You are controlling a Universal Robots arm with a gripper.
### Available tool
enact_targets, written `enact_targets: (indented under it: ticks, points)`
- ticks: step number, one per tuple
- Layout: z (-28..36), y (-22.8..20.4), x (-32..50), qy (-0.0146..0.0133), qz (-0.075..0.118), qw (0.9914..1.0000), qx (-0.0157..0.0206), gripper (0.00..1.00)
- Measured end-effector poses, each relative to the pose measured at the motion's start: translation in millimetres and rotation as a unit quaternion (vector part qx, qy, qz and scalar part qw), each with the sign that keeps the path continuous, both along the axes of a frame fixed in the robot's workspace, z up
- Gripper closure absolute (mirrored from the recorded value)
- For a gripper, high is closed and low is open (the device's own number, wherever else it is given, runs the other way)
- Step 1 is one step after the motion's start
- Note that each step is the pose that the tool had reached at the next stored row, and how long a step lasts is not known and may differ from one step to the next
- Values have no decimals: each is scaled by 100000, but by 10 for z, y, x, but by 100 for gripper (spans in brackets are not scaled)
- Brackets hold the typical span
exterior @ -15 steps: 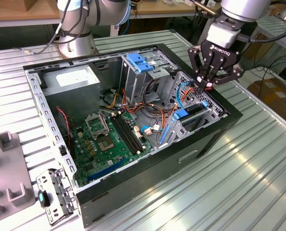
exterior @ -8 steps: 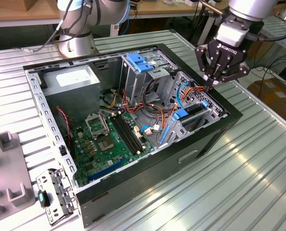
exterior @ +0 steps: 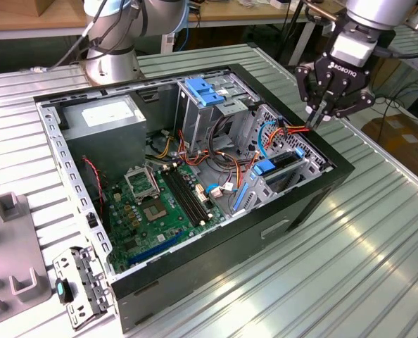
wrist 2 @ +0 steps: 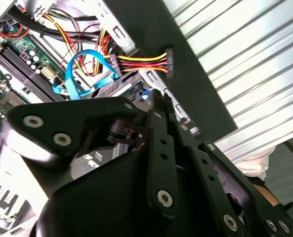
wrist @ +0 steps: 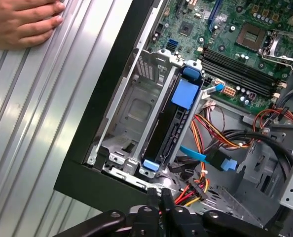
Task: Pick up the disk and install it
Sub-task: 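Insert the first disk wire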
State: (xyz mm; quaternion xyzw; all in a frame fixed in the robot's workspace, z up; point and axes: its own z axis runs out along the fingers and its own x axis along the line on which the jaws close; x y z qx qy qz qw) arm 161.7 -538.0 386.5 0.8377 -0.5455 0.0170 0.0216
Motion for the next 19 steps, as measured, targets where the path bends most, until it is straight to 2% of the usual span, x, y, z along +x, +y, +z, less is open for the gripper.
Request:
enact_targets:
  ticks: [1,5,6,9,12,19]
  points:
    - [0,0,11,1,178,100000,-3,76]
    - [0,0,46,3,1992,99980,-20,75]
    - [0,0,47,3,2966,99956,-19,69]
    - [-2,0,53,2,5560,99845,-15,69]
    - [-3,-1,67,5,8276,99657,-21,69]
    - [-6,36,173,3,9920,99507,-17,69]
